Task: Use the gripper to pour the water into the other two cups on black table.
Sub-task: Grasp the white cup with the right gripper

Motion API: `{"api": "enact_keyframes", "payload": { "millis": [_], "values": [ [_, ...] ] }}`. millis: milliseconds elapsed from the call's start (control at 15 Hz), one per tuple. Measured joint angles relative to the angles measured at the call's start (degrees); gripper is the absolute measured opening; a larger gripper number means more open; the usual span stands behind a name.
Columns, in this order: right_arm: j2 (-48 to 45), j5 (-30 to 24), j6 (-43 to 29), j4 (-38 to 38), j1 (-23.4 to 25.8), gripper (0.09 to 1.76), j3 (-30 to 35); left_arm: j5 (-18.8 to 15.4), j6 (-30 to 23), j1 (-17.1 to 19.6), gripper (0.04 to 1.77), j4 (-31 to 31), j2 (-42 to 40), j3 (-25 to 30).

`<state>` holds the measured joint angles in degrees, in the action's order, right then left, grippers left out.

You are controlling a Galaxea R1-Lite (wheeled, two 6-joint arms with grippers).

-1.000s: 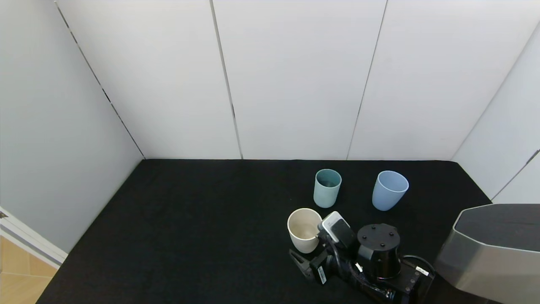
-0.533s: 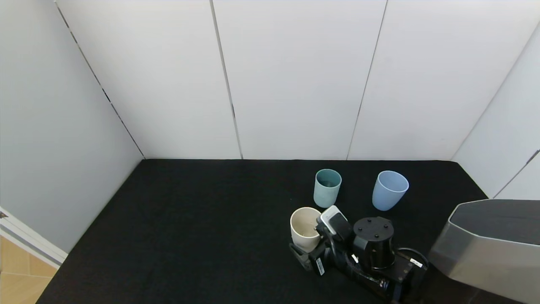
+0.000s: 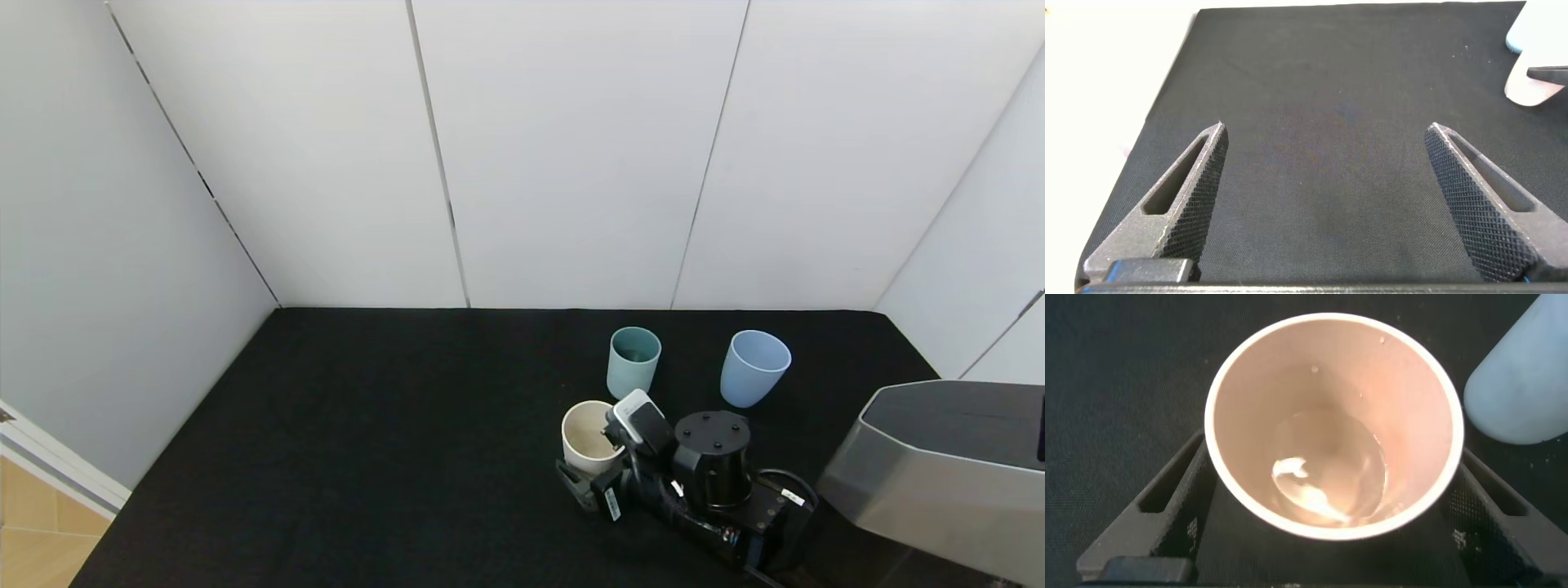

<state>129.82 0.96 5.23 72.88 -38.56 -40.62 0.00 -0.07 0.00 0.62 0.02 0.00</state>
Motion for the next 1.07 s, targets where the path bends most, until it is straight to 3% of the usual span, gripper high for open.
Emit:
{"api": "enact_keyframes", "payload": {
  "millis": [667,867,1067],
  "values": [
    [1.0,0.0,0.0,-1.4,-0.1,1.71,-2.2,0.0,0.0,0.0,1.72,0.0,0.0,0.0],
    [1.1,0.0,0.0,-1.3,-0.1,1.34,-2.1,0.0,0.0,0.0,1.72,0.0,0.0,0.0],
    [1.0,0.0,0.0,-1.3,0.0,1.30,-2.0,0.0,0.0,0.0,1.72,0.0,0.0,0.0]
  ]
}}
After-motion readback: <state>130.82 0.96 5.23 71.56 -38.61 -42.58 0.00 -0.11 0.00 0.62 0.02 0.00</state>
